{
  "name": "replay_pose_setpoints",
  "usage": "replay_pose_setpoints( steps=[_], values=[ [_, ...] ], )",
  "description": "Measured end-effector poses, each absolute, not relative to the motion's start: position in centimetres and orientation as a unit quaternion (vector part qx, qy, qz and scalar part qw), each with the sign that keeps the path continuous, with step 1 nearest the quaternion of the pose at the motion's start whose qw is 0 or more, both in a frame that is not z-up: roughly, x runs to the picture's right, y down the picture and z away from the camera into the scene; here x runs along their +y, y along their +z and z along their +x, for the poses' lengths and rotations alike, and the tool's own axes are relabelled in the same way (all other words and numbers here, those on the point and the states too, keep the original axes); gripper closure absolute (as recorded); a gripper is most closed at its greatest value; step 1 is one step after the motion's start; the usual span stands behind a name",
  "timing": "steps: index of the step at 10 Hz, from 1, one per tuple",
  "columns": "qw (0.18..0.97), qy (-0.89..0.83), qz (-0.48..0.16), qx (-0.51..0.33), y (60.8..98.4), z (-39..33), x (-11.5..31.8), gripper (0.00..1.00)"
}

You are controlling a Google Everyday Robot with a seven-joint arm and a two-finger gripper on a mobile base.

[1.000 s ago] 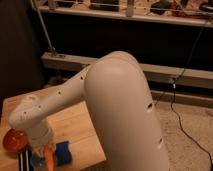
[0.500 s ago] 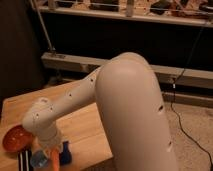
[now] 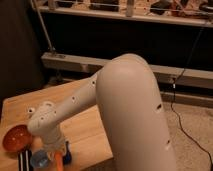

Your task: Place the pepper on the white sponge

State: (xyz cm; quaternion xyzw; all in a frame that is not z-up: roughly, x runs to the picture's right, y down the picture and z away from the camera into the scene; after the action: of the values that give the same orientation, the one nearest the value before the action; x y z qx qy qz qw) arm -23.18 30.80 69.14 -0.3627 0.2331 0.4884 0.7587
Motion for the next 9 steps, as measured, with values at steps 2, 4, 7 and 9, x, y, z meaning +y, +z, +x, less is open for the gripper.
replay_pose_setpoints(
  steps=[2,4,7,9],
  values=[
    [0.762,0.487,-0.352,0.240,70.0,-22.6,30.8,0.58],
    [0.766,0.487,-0.339,0.247,70.5,-22.1,30.3,0.42],
    [0.768,0.490,-0.326,0.252,70.9,-22.1,29.8,0.20],
    [0.767,0.490,-0.326,0.255,71.0,-22.4,30.2,0.20]
  ],
)
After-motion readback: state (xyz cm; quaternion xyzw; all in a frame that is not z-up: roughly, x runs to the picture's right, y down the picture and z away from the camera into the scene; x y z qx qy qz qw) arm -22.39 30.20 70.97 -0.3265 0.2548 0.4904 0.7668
